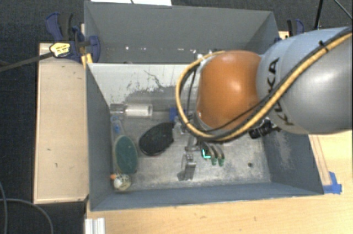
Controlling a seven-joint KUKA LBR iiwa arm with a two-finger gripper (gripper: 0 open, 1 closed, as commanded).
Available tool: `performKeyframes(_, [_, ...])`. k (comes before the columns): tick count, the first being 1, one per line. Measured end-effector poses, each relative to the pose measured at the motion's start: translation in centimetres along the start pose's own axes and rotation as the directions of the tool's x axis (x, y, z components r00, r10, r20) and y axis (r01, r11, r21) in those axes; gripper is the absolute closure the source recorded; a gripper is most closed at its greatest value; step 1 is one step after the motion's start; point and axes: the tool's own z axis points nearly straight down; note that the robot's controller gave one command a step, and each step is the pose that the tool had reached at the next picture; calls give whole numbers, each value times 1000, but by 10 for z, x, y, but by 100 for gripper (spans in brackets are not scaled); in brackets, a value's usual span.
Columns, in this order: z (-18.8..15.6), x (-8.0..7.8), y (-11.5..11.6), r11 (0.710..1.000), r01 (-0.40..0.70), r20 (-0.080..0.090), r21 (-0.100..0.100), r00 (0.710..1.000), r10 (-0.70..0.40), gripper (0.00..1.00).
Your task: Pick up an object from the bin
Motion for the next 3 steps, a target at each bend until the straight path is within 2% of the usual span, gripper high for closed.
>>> performKeyframes(1, [122,-91,56,919,394,8,0,919,-394,0])
performKeyframes(2, [90,-83,37,969,248,5,1,969,-248,0])
performKeyframes(3, [91,-96,11,959,284,9,2,959,-284,0])
